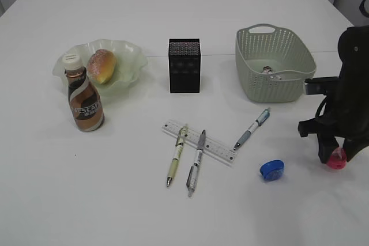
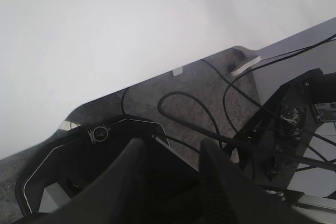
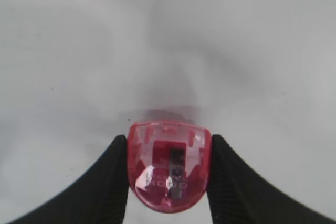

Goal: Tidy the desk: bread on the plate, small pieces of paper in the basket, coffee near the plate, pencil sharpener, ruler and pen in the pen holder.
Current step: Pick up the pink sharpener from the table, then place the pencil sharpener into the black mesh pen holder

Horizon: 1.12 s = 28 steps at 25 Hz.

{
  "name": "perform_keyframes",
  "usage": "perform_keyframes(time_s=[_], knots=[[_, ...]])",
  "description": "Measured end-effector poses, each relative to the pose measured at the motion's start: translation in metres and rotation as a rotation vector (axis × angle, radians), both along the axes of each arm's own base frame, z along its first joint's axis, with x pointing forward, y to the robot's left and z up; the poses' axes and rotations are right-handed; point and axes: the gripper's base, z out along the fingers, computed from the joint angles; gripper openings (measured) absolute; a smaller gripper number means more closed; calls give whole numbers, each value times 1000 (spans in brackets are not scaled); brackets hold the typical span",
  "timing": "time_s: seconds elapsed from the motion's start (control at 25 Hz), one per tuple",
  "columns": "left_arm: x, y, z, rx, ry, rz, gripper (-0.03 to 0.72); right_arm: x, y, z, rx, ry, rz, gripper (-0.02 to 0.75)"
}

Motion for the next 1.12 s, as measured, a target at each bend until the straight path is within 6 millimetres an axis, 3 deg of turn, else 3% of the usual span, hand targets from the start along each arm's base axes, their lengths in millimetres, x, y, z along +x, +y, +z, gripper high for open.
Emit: perform_keyframes(time_s=[0.28,0.6,0.96,1.12], knots=[[0,0,0,0,0,0,254,0,1,45,7,-161,165,333],[0,-1,1,-15,4,-3,254,-9,6,111,36,-420,291,333],[-1,-2,1,-23,7,-5,254,-7,27,129,222,-578,440,333],[-1,-2,1,-25,7,-5,254,-3,49,134,236,-674,554,333]])
